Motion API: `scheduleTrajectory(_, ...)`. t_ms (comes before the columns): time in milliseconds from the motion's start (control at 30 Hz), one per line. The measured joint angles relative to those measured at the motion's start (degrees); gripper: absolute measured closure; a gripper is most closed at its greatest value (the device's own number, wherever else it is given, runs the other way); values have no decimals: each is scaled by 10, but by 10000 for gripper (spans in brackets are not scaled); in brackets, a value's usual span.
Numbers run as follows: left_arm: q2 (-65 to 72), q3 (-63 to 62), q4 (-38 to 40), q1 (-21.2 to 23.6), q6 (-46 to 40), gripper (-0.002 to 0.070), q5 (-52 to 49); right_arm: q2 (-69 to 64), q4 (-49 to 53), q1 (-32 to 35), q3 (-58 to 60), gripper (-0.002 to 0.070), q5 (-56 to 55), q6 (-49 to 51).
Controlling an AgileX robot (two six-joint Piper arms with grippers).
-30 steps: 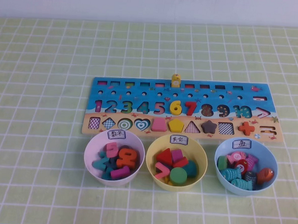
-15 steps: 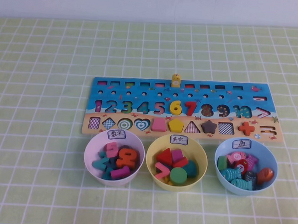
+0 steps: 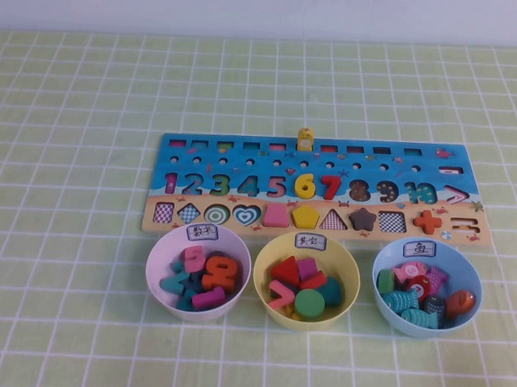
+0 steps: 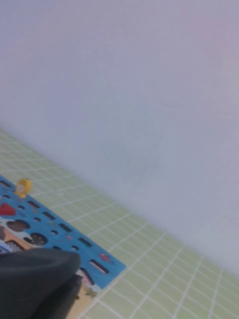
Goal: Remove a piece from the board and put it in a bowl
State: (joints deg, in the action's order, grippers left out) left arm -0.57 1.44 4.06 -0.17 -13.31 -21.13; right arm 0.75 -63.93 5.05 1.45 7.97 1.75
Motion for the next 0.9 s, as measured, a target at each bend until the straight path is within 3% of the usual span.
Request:
scheduleTrajectory(400,0,0,0,0,0,680,0,-4,-5,0,-16,694,21,-173)
scheduleTrajectory(600,0,0,0,0,0,680,0,-110,62,0,-142,694,134,-289)
scheduleTrajectory(900,0,0,0,0,0,680,0,-379,272,0,-416,694,379,-313)
